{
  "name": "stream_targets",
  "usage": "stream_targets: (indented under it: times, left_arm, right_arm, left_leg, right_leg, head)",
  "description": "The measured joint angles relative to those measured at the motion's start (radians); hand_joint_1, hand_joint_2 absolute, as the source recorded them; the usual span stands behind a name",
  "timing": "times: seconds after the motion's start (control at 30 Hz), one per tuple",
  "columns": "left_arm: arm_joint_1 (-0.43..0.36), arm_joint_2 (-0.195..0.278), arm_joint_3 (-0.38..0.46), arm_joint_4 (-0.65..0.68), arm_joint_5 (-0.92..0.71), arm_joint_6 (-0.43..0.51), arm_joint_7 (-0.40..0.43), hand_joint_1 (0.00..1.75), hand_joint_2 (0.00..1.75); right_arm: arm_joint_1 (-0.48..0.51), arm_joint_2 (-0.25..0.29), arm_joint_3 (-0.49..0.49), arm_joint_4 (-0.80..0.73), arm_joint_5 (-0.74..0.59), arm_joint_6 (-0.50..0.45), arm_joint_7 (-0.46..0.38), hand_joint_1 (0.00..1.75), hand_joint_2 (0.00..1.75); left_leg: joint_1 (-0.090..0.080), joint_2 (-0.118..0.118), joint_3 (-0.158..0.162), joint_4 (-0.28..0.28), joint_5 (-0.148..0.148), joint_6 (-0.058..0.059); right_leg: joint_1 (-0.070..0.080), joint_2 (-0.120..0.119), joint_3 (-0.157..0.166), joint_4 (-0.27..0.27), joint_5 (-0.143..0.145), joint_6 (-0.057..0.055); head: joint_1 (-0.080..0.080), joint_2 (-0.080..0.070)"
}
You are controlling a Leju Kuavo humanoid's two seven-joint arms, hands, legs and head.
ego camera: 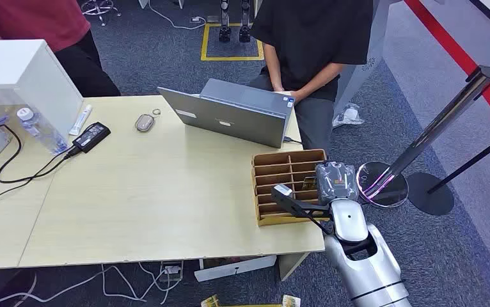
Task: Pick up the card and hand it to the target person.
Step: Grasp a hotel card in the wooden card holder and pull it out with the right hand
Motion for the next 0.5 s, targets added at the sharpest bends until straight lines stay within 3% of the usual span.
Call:
stream_targets:
  times: [0.27,0.5]
  left_arm:
    - [0.0,0.0,0.01,0.0,-0.009,0.0,0.0,0.0,0.0]
    - [0.0,0.0,0.018,0.0,-0.018,0.0,0.0,0.0,0.0]
  right_arm:
    - [0.001,0.0,0.0,0.0,-0.003,0.0,0.0,1.17,1.75]
    - [0.002,0.0,0.0,0.001,-0.013,0.0,-0.004,1.33,1.75]
  left_leg:
    - [0.0,0.0,0.0,0.0,0.0,0.0]
    - [0.0,0.0,0.0,0.0,0.0,0.0]
  right_leg:
    - [0.0,0.0,0.0,0.0,0.0,0.0]
    - [0.0,0.0,0.0,0.0,0.0,0.0]
  head:
    - [0.0,0.0]
    - [0.0,0.0]
